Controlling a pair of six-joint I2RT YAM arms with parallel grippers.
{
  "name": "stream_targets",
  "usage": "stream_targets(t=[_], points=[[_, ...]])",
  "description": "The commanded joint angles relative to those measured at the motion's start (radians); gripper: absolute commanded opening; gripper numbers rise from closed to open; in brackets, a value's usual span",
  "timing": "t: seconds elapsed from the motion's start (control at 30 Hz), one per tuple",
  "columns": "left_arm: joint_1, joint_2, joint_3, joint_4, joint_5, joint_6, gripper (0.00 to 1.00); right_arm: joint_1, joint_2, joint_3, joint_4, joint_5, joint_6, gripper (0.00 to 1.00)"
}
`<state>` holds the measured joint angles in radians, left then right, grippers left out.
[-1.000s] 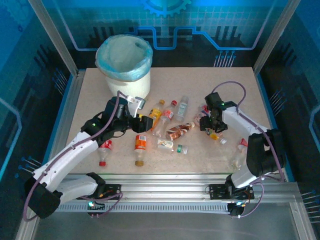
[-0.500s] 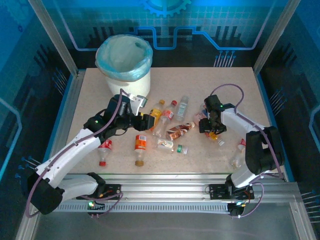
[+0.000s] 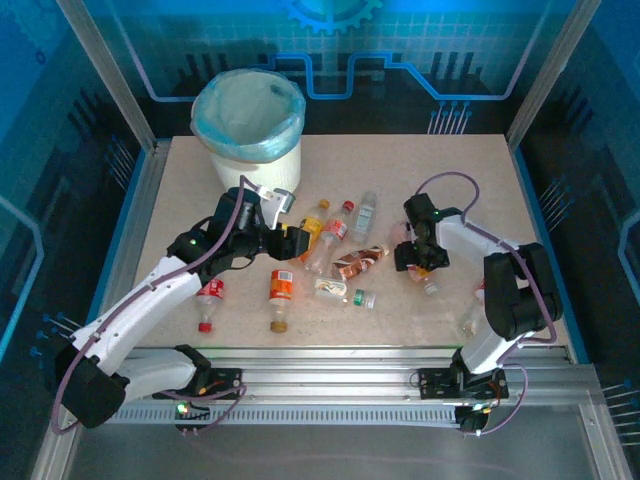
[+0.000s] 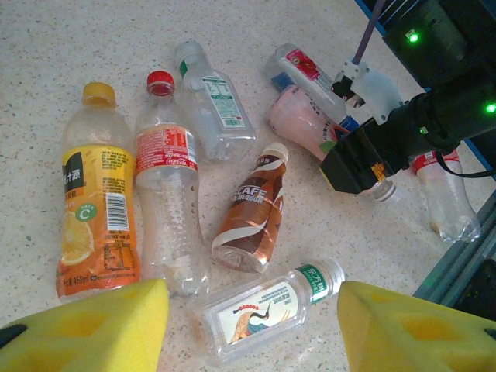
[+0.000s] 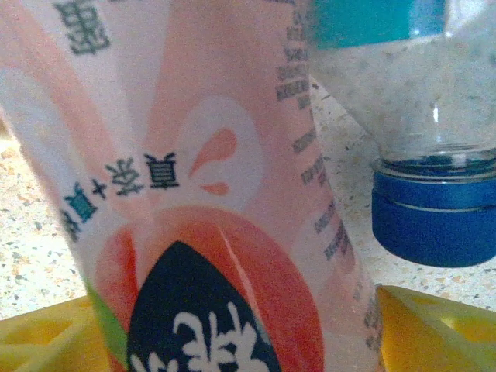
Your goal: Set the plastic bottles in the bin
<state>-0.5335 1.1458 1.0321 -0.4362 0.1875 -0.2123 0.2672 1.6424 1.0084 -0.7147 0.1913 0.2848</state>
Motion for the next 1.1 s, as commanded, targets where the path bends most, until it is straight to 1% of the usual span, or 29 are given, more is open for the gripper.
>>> stream_targets(t=[0.0,0.17,0.27,0.5,0.67,0.73,0.83,0.97,1.07], points=[[-0.007,0.005,0.022,-0.007,-0.015,-0.018,0.60,0.019,0.007,0.009,-0.028,0.003,-0.009,0.77],[-0.006,0.003,0.051,-0.015,-0.022,-0.008,0.60,0.036,-0.049,0.006,-0.055,-0.002,-0.004,0.67],[-0.008,0.002,0.075,-0.009,-0.031,-0.009,0.60,0.045,-0.101,0.000,-0.071,-0.005,0.001,0.65],[-0.007,-0.003,0.130,0.044,-0.046,-0.056,0.62,0.067,-0.255,0.019,-0.115,-0.027,0.019,0.62],[-0.005,-0.026,0.138,0.114,-0.071,-0.111,0.70,0.125,-0.379,0.060,-0.100,-0.061,-0.008,0.63],[-0.006,-0.038,0.134,0.158,-0.076,-0.132,0.74,0.168,-0.443,0.070,-0.056,-0.094,-0.032,0.62],[-0.006,-0.044,0.124,0.236,-0.033,-0.160,0.82,0.223,-0.526,0.069,0.037,-0.170,-0.057,0.62],[-0.005,-0.032,0.115,0.315,0.037,-0.217,0.84,0.270,-0.587,0.056,0.193,-0.325,-0.068,0.61],[-0.006,-0.020,0.094,0.400,0.126,-0.268,0.86,0.314,-0.591,0.064,0.286,-0.408,-0.080,0.61]])
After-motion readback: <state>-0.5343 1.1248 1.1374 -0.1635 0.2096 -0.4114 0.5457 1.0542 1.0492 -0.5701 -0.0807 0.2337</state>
